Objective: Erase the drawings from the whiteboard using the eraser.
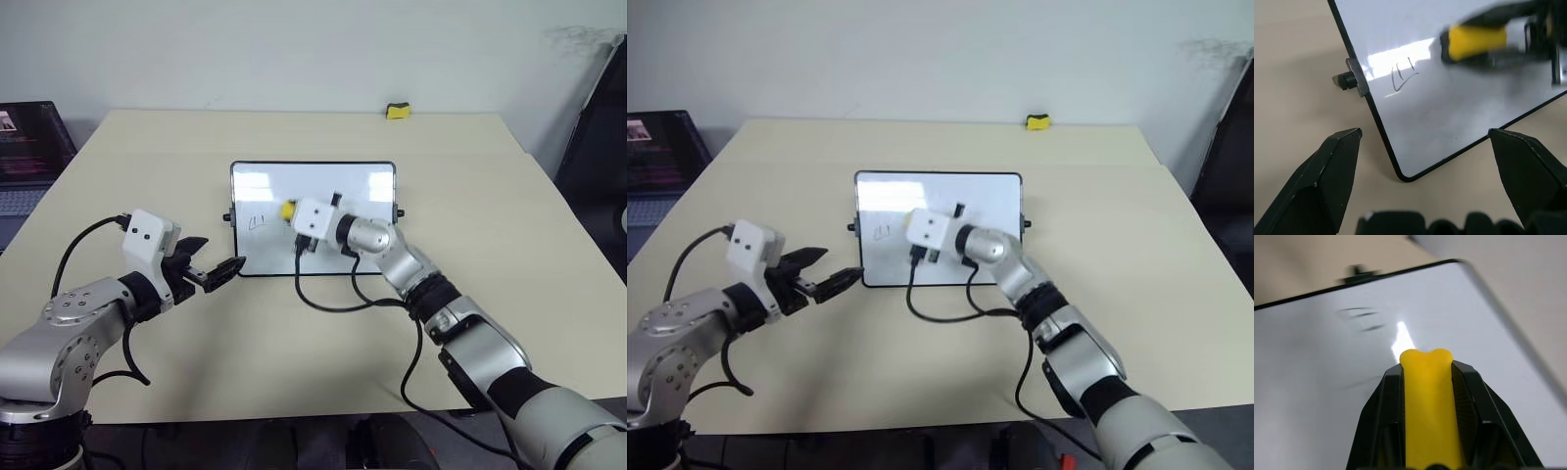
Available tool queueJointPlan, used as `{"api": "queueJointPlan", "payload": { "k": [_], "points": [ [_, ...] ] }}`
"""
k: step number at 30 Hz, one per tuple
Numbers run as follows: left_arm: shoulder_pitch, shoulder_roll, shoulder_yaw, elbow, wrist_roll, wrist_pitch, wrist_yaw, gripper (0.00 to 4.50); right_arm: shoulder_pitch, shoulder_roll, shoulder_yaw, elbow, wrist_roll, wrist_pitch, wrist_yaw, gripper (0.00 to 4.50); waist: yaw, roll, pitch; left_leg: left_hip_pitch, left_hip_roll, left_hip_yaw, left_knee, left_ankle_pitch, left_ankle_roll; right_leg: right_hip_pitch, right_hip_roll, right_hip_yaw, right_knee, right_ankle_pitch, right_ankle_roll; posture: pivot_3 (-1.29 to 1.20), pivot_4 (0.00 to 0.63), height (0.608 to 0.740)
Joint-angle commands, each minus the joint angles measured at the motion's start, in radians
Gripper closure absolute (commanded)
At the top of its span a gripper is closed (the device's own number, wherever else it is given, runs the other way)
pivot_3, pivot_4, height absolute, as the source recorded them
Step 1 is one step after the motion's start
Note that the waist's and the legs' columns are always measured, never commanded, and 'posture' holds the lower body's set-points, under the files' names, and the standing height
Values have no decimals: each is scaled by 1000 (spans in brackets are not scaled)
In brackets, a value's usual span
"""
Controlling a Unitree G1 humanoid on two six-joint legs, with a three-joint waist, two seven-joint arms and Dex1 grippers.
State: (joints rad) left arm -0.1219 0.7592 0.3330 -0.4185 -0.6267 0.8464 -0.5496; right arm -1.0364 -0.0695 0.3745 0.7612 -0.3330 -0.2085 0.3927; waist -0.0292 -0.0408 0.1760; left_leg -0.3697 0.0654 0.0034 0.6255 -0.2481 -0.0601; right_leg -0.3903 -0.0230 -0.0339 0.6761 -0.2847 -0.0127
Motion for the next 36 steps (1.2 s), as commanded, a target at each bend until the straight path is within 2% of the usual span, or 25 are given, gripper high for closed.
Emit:
{"api": "queueJointPlan", "payload": {
  "k": [1, 6, 12, 16, 22, 25, 28, 36],
  "points": [
    [-11, 9, 18, -17, -3, -7, -3, 0, -4, -2, 0, 30, -12, -8, -15, 3514, 0, 0, 0, 0, 0, 0, -1, 0, -1, 0, 0, 0, -1, 0, 0, 0, 150, 740],
    [-10, 6, 20, -21, -5, -4, -3, 0, 90, -25, 87, -5, -32, 12, 147, 3514, 0, -1, -1, -1, 0, 0, -2, -2, -2, 1, 0, 0, -5, -1, 2, 0, 150, 740],
    [-8, 6, 20, -21, -8, -2, -4, 0, 159, -60, 158, -52, -64, 58, 259, 3514, 0, 0, 0, 4, 0, 0, -1, -2, -2, 3, 0, 1, -1, -3, 4, 0, 150, 740],
    [-6, 9, 20, -13, -4, -6, -8, 0, 140, -53, 129, -75, -52, 50, 222, 3514, 2, 0, 0, 5, 0, 0, 0, 0, 0, 3, 0, 0, 2, -4, 5, 0, 150, 740],
    [0, 12, 18, -7, 4, -11, -16, 0, 48, -26, 3, -57, -13, 15, -3, 3514, 3, 0, 1, 3, 0, 0, 0, 2, -1, 1, 0, 0, 2, -3, 4, 0, 150, 740],
    [7, 13, 17, -13, 1, -10, -21, 0, 49, -40, 6, -27, -30, 20, -19, 3514, 3, -1, 0, 1, 0, 0, -1, 2, -2, 1, 0, 0, 0, -2, 3, 0, 150, 740],
    [13, 14, 18, -17, -2, -9, -24, 0, 81, -56, 29, -32, -42, 31, 20, 3514, 1, -1, 0, 1, 0, 0, -1, 1, -2, 1, 0, 1, -2, -1, 1, 0, 150, 740],
    [12, 14, 18, -12, -1, -7, -32, 0, 222, -117, 143, -148, -71, 77, 250, 3515, 1, -1, 0, 4, 0, 0, -2, 1, -2, 3, 0, 0, -1, -3, 5, 0, 150, 740]
  ]
}}
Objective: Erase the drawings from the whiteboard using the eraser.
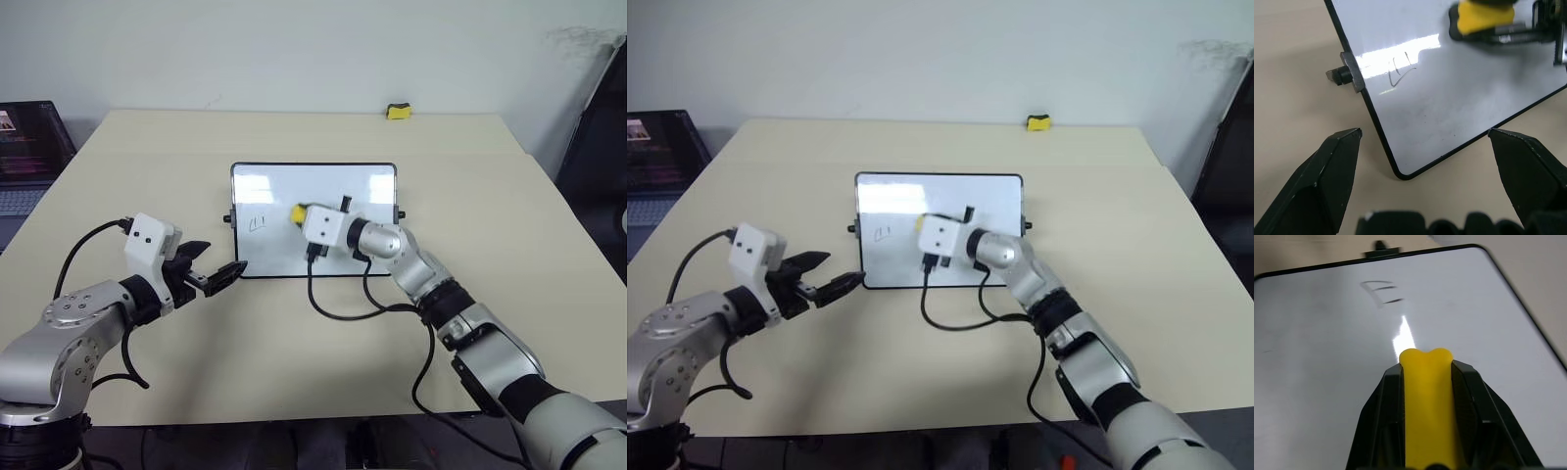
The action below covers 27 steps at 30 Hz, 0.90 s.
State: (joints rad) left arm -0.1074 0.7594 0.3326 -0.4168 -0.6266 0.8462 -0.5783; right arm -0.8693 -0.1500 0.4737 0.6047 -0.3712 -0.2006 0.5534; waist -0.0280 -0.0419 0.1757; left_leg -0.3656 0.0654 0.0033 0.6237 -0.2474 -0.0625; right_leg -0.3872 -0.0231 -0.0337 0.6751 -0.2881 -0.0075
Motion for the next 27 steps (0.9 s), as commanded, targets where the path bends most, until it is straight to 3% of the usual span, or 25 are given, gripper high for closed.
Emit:
{"api": "queueJointPlan", "payload": {
  "k": [1, 10, 14, 20, 27],
  "points": [
    [-4, 14, 18, -12, 0, -7, -4, 0, 63, -40, 49, 2, -35, 79, 100, 3515, 0, 0, 0, 0, 0, 0, 0, 0, 0, 0, 0, 0, 0, 0, 0, 0, 150, 740],
    [-2, 16, 16, -11, 9, -10, -4, 0, 41, 11, -69, -58, 94, 116, 75, 3515, 1, 1, 1, 0, 0, 0, 1, 2, 2, -1, 0, 0, 3, 1, -1, 0, 150, 740],
    [5, 8, 37, -27, 0, 12, 22, 0, 136, -8, -132, -266, 218, 265, 168, 3515, 5, 1, 1, -2, 0, 0, 1, 2, 2, -2, 0, -1, 1, 1, -1, 0, 150, 740],
    [4, 4, 57, -27, 5, -9, 32, 0, 293, -44, -136, -601, 319, 446, 239, 3515, 2, 1, 1, -10, 1, -2, 0, 0, -1, -6, 0, -2, -4, 2, -3, 0, 150, 740],
    [-17, 13, 61, -11, 11, -31, 24, 0, 318, -86, -90, -643, 283, 413, 227, 3515, -1, 0, 0, -15, 0, 1, 0, -1, -1, -12, 1, -2, -3, 0, 0, 0, 150, 740]
  ]
}}
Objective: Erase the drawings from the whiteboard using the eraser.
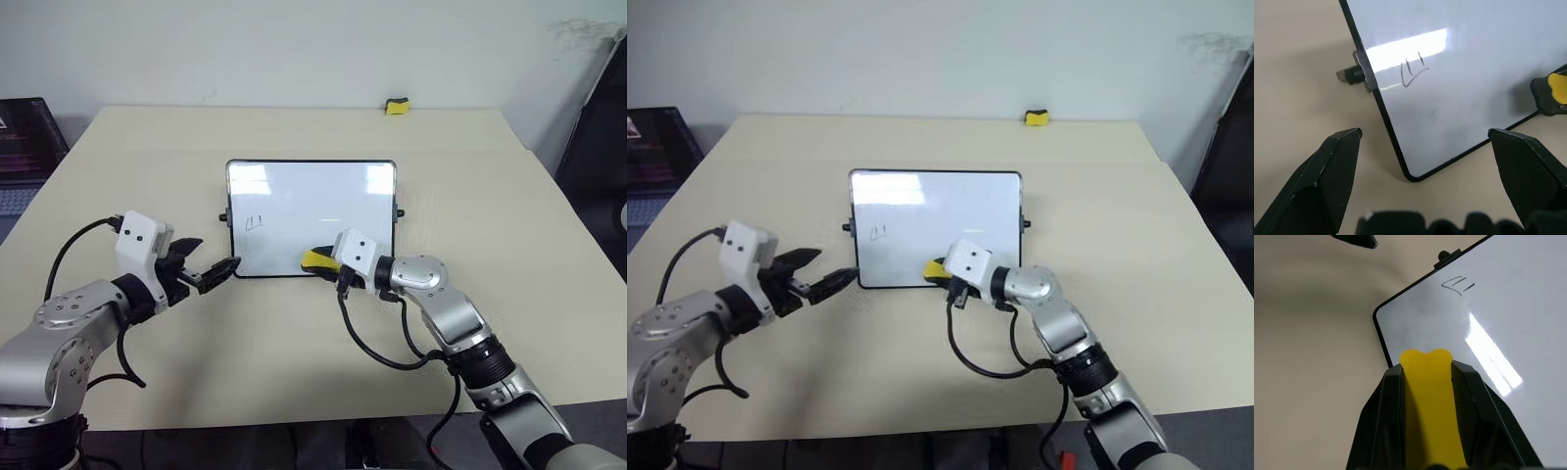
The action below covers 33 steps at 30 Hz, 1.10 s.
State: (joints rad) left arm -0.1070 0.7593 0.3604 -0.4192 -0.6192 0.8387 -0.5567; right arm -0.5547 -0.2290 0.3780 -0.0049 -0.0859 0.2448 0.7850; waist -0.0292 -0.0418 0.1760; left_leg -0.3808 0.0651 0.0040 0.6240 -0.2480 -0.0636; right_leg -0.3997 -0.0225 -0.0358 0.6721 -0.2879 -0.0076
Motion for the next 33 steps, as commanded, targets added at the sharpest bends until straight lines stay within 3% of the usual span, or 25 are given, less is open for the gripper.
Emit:
{"api": "queueJointPlan", "payload": {
  "k": [1, 22, 33],
  "points": [
    [-20, 11, 35, -8, 4, -23, 6, 0, 2, -10, 9, -28, -5, -42, -6, 3515, 0, 0, 0, 0, 0, 0, 0, 0, 0, 0, 0, 0, 0, -1, 1, 0, 150, 740],
    [29, -17, 56, -70, 7, -16, 74, 0, -149, 48, 25, 180, -38, -211, -29, 3515, 1, -1, 0, -1, 0, 1, 1, 0, 0, -1, 0, 0, 1, 2, -3, 0, 150, 740],
    [-22, 3, 26, -33, 16, 13, 67, 0, -516, 221, 25, 716, -201, -421, -355, 3515, -2, -2, -1, -1, 0, 2, 2, 0, 0, -4, 1, 2, 6, 2, -4, 0, 150, 740]
  ]
}}
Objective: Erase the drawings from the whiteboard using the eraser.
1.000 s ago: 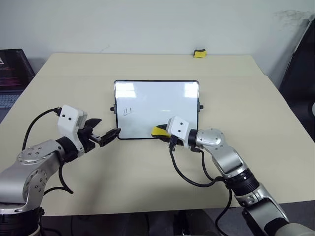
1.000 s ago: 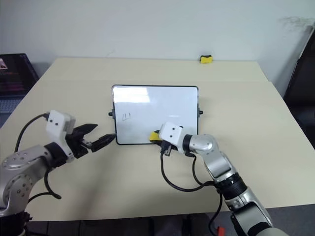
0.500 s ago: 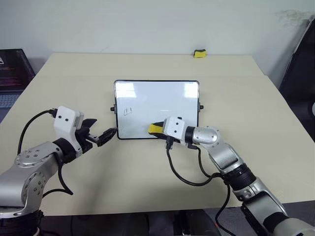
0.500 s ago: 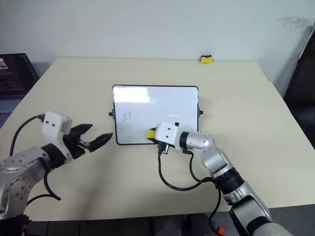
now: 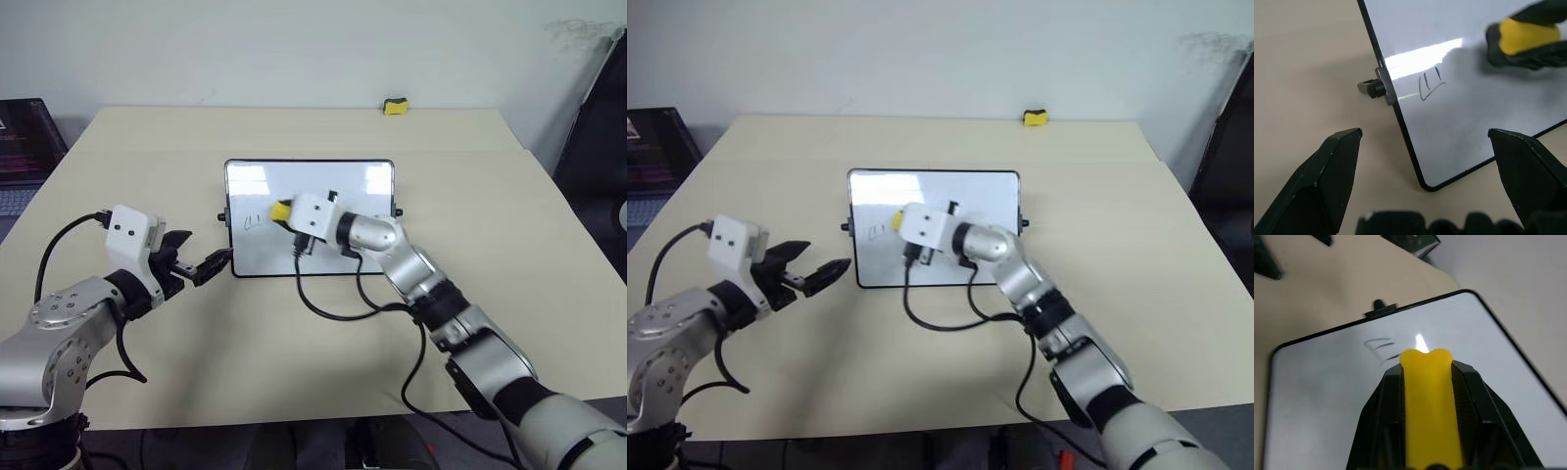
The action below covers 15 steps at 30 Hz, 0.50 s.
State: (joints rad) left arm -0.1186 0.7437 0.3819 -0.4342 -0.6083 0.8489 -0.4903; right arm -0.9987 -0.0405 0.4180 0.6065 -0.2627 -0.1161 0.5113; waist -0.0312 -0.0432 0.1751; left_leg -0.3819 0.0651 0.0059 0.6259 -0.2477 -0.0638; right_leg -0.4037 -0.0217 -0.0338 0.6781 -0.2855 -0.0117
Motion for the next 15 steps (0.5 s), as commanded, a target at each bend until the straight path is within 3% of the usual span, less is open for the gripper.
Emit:
{"api": "queueJointPlan", "payload": {
  "k": [1, 4, 9, 15],
  "points": [
    [-10, 19, 5, -19, 5, 4, 1, 0, -97, 47, -18, 152, -31, -75, -108, 3515, 0, -1, 0, 0, 0, 0, 0, 0, 0, 0, 0, 0, 0, 0, 0, 0, 150, 740],
    [0, 18, 8, -22, 7, 7, 1, 0, -135, 70, 3, 261, -67, -112, -147, 3515, 2, -1, -1, -1, 0, 0, 0, 0, 0, 0, -1, 1, -1, 0, 0, 0, 150, 740],
    [37, 12, 27, -34, 11, 15, 10, 0, -73, 46, 97, 313, -126, -122, -3, 3515, 2, -3, -2, 0, 0, -1, 0, 0, 0, 0, -2, 1, 0, 0, 0, 0, 150, 740],
    [46, 13, 30, -40, 7, 18, 18, 0, -57, 22, 107, 281, -134, -111, 77, 3515, 3, -2, -1, 2, 0, -2, 1, 1, 1, 1, -1, -1, 3, 1, -2, 0, 150, 740]
  ]
}}
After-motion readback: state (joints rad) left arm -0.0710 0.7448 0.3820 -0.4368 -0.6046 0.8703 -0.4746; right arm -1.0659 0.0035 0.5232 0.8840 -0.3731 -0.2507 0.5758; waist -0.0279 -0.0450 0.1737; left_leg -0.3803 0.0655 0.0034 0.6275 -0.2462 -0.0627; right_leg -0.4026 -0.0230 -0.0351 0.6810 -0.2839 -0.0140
